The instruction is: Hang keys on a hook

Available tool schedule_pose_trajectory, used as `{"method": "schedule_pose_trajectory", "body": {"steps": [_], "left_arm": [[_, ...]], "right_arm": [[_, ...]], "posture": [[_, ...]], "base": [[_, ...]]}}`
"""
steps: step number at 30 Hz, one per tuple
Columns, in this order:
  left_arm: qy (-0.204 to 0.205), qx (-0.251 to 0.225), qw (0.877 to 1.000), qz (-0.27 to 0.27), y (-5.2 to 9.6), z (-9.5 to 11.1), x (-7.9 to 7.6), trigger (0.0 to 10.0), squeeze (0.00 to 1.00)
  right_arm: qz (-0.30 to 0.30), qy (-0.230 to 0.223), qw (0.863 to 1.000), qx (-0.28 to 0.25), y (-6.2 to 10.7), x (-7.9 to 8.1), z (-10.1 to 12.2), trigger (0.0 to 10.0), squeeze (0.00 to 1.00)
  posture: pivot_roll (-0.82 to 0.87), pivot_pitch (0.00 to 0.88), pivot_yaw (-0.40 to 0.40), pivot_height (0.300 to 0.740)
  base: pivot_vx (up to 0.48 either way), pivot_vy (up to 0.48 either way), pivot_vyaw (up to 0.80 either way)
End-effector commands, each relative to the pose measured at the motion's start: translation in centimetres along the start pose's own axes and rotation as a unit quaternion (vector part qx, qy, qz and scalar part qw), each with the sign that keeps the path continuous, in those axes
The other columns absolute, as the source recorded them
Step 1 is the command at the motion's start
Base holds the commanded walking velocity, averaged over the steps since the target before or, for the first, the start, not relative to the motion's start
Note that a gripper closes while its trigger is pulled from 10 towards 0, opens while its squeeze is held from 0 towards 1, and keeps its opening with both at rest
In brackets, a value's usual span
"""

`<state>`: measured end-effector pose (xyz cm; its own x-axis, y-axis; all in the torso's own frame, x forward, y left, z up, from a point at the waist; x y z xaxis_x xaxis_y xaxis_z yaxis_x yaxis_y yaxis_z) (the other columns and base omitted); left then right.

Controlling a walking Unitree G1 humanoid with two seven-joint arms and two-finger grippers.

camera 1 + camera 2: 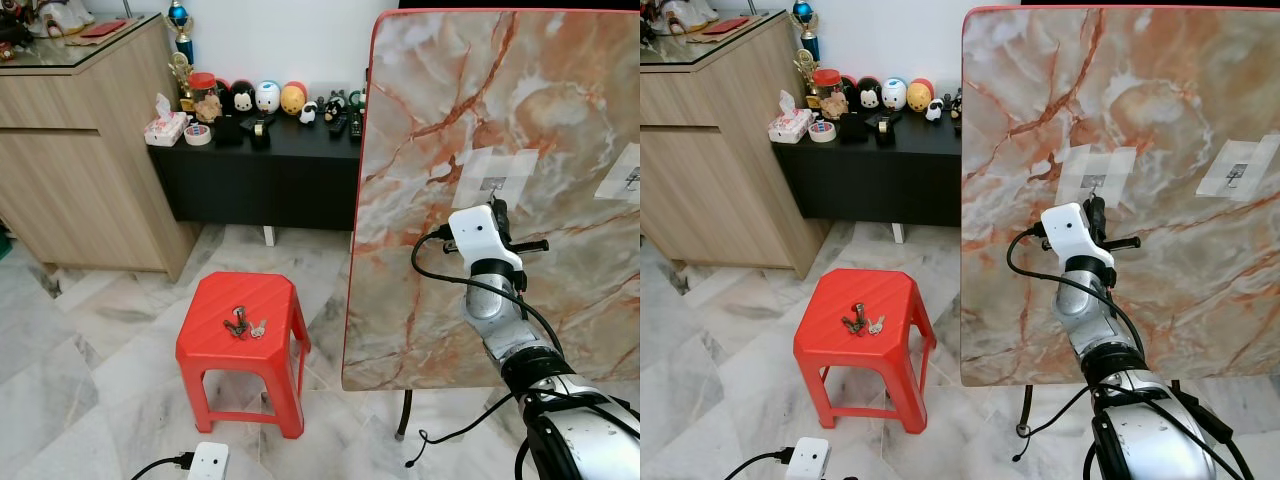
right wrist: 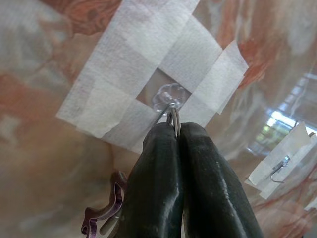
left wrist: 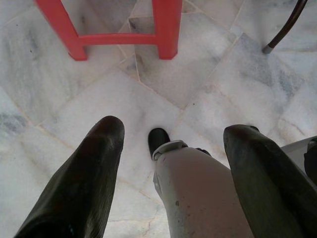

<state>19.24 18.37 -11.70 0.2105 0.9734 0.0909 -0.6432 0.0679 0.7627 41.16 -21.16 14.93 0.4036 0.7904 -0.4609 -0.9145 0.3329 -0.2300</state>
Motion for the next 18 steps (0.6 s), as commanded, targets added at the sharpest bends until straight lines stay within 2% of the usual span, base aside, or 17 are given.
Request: {"method": "schedule_pose_trajectory", "body": {"steps": [1, 18], "left_arm": [[-0.001, 0.010, 1.000, 0.000, 0.12, -0.53, 0.08, 10.0, 0.00], [-0.001, 0.006, 1.000, -0.004, -0.17, 0.05, -0.70, 10.0, 0.00]], "right_arm": [[-0.020, -0.004, 1.000, -0.007, -0.83, -0.96, 0.79, 10.0, 0.00], [-0.021, -0.016, 1.000, 0.000, -0.68, -0.88, 0.54, 10.0, 0.00]], "posture": [[0.02, 0.000, -0.018, 0.740], [0.02, 0.001, -0.017, 0.740]], "base": [[0.000, 0.000, 0.00], [0.000, 0.000, 0.00]]}}
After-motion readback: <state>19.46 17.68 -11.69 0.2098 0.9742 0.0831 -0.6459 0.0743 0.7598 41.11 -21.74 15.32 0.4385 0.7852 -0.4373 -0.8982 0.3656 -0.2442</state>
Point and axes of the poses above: a point about 5 cm out from each wrist's last joint towards the gripper, its own y axis pointing back from the gripper into the wrist, its own z axis along the axis of the wrist's last joint, x = y × z, the point moved 4 cm from there along -y, pointing out of the wrist towards the gripper, and after that the axes turned 9 degrees about -y, right-handed, at the moved point
